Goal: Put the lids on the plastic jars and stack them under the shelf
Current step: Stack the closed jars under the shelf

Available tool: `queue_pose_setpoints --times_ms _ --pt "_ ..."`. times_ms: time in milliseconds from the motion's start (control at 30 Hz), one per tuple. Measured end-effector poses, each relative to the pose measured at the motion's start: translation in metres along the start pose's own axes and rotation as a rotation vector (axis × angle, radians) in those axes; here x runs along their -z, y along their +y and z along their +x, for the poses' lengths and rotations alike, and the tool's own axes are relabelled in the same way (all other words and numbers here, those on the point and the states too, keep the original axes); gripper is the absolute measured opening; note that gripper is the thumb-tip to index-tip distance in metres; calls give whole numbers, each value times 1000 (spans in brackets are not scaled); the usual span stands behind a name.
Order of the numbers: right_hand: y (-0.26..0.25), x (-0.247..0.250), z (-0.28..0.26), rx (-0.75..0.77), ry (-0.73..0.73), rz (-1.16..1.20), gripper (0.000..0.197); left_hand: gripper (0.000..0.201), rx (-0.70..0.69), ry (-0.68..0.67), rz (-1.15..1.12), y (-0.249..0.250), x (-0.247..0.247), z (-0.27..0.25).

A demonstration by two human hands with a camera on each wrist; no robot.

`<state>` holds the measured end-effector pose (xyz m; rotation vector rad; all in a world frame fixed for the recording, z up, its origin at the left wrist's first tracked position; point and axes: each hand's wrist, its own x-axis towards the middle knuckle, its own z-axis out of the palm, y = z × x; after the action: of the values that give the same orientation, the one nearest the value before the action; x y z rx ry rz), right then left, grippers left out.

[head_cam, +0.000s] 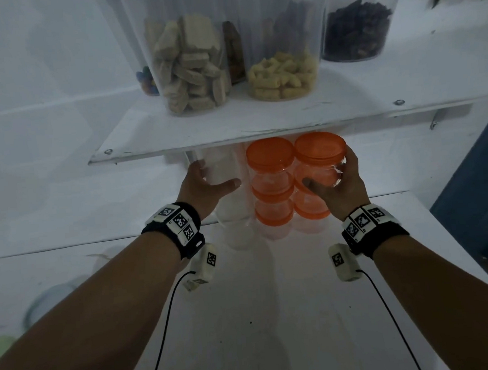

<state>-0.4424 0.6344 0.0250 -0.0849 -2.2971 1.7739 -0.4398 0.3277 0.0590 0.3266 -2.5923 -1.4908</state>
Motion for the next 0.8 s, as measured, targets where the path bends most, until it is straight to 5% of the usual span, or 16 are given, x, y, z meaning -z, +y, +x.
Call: queue_pose_setpoints --times_ms 367,467,533,667,800 --pt "4 2 -4 -70 51 -93 135 129 30 -41 25 0 4 -7" --pt "1 2 -22 27 185 -146 111 128 42 -51 107 9 22 -18" --pt "-10 -3 -45 181 227 -156 84 109 2 -30 113 15 43 -33" --pt "-47 -38 -108 327 -56 -142 28 54 -54 14 59 15 111 -78" --pt "-68 -100 -160 315 -389 -289 33 30 -39 18 171 -15 194 -130"
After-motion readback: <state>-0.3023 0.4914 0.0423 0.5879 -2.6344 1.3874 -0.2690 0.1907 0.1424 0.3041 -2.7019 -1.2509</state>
